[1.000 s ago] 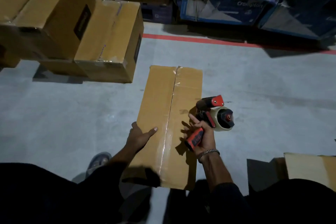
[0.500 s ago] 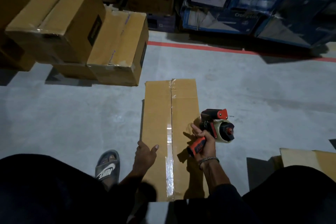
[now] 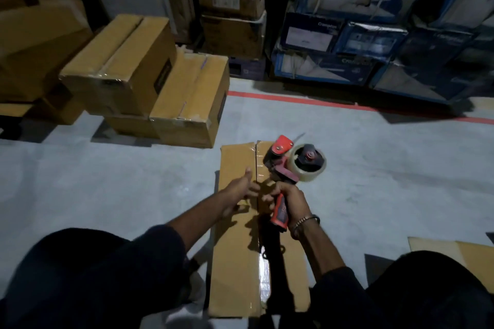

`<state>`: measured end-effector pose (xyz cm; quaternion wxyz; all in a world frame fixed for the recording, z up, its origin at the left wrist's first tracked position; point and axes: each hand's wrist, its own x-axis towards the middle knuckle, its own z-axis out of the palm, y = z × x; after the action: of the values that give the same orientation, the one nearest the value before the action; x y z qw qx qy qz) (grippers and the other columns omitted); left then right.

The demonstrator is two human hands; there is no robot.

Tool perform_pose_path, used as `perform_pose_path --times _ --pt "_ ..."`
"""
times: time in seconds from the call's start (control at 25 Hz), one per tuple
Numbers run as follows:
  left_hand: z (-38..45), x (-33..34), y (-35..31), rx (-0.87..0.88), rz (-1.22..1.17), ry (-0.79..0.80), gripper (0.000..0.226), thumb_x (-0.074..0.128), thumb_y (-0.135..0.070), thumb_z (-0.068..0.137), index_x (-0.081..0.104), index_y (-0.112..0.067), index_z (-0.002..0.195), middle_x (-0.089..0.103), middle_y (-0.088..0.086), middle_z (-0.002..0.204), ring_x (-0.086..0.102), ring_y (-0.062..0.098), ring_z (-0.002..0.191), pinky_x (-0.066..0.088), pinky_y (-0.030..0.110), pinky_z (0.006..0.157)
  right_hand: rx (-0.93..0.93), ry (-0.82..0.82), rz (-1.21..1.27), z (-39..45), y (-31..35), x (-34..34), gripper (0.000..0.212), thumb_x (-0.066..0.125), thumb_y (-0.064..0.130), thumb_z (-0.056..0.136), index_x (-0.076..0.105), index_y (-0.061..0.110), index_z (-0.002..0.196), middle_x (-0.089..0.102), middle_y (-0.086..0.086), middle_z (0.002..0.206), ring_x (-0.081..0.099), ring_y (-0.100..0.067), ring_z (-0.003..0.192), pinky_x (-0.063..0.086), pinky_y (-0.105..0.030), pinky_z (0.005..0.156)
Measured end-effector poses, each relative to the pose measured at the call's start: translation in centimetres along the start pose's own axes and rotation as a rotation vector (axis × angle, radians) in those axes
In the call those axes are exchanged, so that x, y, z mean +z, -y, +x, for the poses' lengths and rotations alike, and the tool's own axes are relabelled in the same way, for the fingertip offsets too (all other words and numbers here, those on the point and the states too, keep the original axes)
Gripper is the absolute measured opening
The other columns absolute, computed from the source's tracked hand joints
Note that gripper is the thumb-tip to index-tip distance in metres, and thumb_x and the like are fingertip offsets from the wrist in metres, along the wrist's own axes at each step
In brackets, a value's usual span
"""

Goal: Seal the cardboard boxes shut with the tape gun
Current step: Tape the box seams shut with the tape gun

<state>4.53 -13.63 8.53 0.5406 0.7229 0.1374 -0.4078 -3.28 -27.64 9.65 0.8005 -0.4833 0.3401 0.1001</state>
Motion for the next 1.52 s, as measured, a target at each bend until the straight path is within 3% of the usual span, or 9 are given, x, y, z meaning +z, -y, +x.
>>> perform_pose_path --times 0.16,0.44,0.64,0.8,1.0,1.2,1.28,1.36,1.52 --pt "-1.9 -1.9 -6.0 0.011 -0.444 0.178 0.082 0.025 -0.076 0.101 0.065 -0.009 0.125 0.073 0.019 0.124 0.070 0.034 0.112 0.060 0.045 0.085 -0.275 0.044 -0.273 -0.9 4.2 2.6 0.010 0.058 -0.002 0.071 0.063 -0.002 0.064 0.063 -0.025 0.067 0.049 -0.025 0.047 0.040 -0.032 0.053" --pt "0.1 -4.9 -11.4 -0.089 -0.462 0.209 0.029 0.057 -0.030 0.105 0.060 -0.001 0.111 0.066 0.012 0.083 0.066 0.024 0.074 0.065 0.045 0.077 -0.323 0.075 -0.259 1.6 7.7 2.0 0.029 0.061 0.001 0.060 0.059 -0.025 0.073 0.067 -0.032 0.077 0.057 -0.022 0.045 0.049 -0.028 0.050" --pt "2.7 -4.9 -14.4 -0.043 -0.330 0.150 0.007 0.059 0.002 0.099 0.064 0.005 0.103 0.068 0.018 0.094 0.070 0.022 0.082 0.065 0.043 0.082 -0.265 0.041 -0.235 4.3 7.9 0.8 0.006 0.059 -0.001 0.065 0.060 -0.007 0.063 0.065 -0.031 0.075 0.045 -0.024 0.041 0.050 -0.034 0.054" --pt "4.5 -4.4 -16.4 0.042 -0.079 0.074 0.013 0.059 0.008 0.098 0.066 0.009 0.110 0.071 0.019 0.094 0.072 0.022 0.086 0.064 0.034 0.081 -0.308 0.040 -0.264 5.4 8.0 -0.7 0.012 0.058 -0.006 0.070 0.056 -0.017 0.067 0.063 -0.032 0.070 0.046 -0.026 0.044 0.049 -0.035 0.053" --pt "5.5 -4.0 -17.5 -0.004 0.046 0.144 0.014 0.056 0.014 0.098 0.068 0.007 0.096 0.072 0.018 0.091 0.072 0.020 0.084 0.062 0.024 0.077 -0.335 -0.054 -0.328 6.0 7.7 -2.9 0.015 0.058 -0.011 0.078 0.059 -0.026 0.077 0.065 -0.030 0.071 0.051 -0.029 0.045 0.049 -0.037 0.055" --pt "7.8 -2.3 -18.1 0.103 0.366 0.055 0.030 0.048 0.013 0.099 0.069 -0.004 0.085 0.068 0.007 0.065 0.067 0.009 0.055 0.062 0.021 0.076 -0.259 -0.021 -0.398 7.0 5.4 -4.1 0.018 0.079 0.017 0.087 0.076 0.004 0.099 0.078 -0.018 0.094 0.076 -0.035 0.086 0.061 -0.052 0.071" --pt "9.1 -1.8 -18.0 0.103 0.427 0.060 0.035 0.044 0.010 0.103 0.066 -0.007 0.083 0.065 0.006 0.069 0.065 0.007 0.048 0.058 0.016 0.058 -0.220 -0.017 -0.388 7.5 4.5 -3.7 0.020 0.079 0.024 0.090 0.074 0.010 0.103 0.079 -0.013 0.090 0.076 -0.033 0.075 0.060 -0.043 0.063" --pt "10.6 -1.6 -18.4 0.103 0.497 0.063 0.026 0.046 0.005 0.105 0.068 -0.006 0.095 0.062 0.008 0.078 0.065 0.010 0.058 0.057 0.019 0.059 -0.266 -0.126 -0.454 8.0 3.5 -3.1 0.016 0.078 0.025 0.090 0.073 0.010 0.095 0.076 -0.011 0.074 0.066 -0.023 0.057 0.050 -0.031 0.052" --pt "14.0 -3.3 -19.9 0.209 0.573 -0.072 0.023 0.058 0.009 0.099 0.069 0.003 0.118 0.070 0.013 0.084 0.069 0.010 0.048 0.058 0.023 0.048 -0.391 -0.397 -0.804 7.8 0.1 -2.2 0.014 0.073 0.013 0.083 0.063 0.007 0.075 0.063 -0.005 0.062 0.054 -0.016 0.054 0.041 -0.029 0.055"
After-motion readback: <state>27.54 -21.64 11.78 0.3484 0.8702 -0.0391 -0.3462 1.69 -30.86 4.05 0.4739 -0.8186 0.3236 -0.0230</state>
